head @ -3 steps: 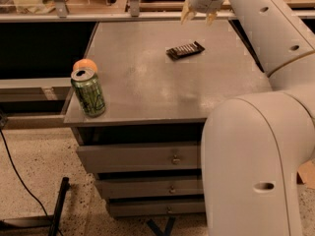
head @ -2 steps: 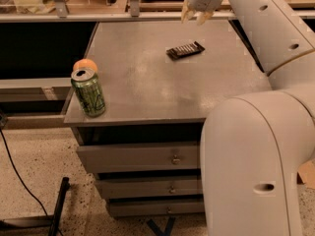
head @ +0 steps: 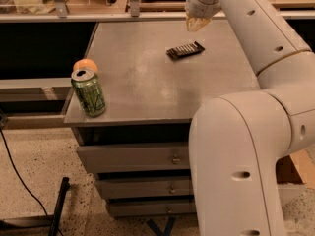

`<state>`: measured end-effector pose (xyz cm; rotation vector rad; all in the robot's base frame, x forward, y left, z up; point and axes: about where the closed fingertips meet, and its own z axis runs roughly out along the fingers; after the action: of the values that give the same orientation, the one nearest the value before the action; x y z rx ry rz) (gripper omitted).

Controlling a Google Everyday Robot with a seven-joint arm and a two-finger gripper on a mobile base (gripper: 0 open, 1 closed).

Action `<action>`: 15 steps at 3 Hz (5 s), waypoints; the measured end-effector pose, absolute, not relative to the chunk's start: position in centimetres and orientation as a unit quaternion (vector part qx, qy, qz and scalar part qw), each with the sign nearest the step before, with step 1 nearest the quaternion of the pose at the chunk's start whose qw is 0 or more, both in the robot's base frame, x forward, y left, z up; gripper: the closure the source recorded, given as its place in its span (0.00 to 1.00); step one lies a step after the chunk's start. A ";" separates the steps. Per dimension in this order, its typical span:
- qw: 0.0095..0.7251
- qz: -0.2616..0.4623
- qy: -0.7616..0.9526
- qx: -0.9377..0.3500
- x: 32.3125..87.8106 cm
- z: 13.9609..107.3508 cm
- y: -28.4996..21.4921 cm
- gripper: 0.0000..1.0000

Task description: Move rxbar chocolate near green can

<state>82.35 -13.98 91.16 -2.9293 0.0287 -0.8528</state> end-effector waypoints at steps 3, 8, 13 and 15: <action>0.068 -0.260 -0.013 -0.963 82.4 88.3 -14.7 0.10; 0.093 -0.222 -0.130 -0.962 81.7 82.9 -13.0 0.00; 0.058 -0.244 -0.160 -0.955 83.8 81.5 -12.8 0.64; 0.058 -0.245 -0.160 -0.955 83.8 82.2 -12.8 1.00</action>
Offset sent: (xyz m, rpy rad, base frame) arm 0.0020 -0.0136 -0.0236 0.0095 0.0469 0.0455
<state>83.81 -12.78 82.25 -2.8935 -0.4835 -0.7416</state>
